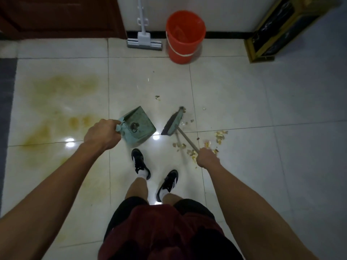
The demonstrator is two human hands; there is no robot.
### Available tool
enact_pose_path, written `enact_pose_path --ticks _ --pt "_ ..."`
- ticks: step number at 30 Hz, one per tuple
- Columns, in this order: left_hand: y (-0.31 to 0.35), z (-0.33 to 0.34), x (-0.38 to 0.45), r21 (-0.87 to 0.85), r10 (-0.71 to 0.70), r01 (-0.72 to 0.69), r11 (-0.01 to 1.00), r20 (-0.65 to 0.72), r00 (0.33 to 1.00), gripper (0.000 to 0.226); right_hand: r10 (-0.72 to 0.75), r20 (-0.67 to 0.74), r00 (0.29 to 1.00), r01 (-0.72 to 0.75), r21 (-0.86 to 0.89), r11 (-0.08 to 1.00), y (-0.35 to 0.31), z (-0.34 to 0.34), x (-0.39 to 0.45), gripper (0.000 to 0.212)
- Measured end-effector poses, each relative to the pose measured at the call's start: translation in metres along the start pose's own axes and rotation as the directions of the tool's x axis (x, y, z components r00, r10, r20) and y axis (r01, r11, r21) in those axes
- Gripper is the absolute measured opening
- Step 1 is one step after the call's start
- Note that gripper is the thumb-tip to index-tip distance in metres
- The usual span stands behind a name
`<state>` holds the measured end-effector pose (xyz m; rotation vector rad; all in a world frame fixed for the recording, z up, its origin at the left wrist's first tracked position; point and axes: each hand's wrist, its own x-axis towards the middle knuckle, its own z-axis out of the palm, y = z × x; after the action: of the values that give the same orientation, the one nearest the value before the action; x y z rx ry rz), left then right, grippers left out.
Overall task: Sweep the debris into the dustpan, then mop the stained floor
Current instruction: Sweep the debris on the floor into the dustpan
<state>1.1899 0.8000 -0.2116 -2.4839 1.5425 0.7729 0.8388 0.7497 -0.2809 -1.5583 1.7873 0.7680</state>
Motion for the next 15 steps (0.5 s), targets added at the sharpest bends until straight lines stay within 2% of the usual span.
enact_pose_path --ticks 7,15 --pt "0.041 -0.001 -0.008 0.04 0.068 -0.069 0.997 0.021 0.997 0.032 -0.016 -0.048 0.999 0.019 0.081 0.997 0.028 -0.01 -0.006 0.031" --pt "0.028 -0.016 -0.017 0.077 0.045 -0.044 0.996 -0.003 0.999 0.035 -0.094 -0.067 0.993 0.101 0.107 0.989 -0.003 -0.021 -0.018 0.03"
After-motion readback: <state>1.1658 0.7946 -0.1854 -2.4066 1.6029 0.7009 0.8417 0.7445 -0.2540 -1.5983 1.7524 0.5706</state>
